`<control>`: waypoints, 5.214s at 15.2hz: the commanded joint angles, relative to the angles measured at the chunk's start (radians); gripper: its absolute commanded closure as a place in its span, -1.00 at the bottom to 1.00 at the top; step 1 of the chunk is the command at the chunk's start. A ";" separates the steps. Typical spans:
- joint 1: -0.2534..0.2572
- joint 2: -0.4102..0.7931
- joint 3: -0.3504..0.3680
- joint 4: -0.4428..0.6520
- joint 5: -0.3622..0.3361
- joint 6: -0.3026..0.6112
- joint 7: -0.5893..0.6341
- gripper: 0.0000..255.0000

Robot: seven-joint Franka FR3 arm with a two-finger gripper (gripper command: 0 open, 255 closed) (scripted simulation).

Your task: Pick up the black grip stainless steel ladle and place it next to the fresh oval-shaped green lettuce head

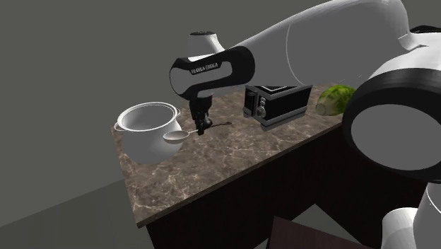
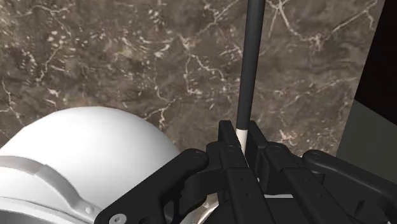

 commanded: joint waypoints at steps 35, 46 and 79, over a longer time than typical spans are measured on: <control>-0.133 -0.233 -0.143 0.020 -0.113 -0.220 -0.237 1.00; -0.266 -0.214 -0.275 0.039 -0.070 -0.243 -0.509 1.00; -0.550 0.071 -0.353 0.017 0.217 -0.102 -0.965 1.00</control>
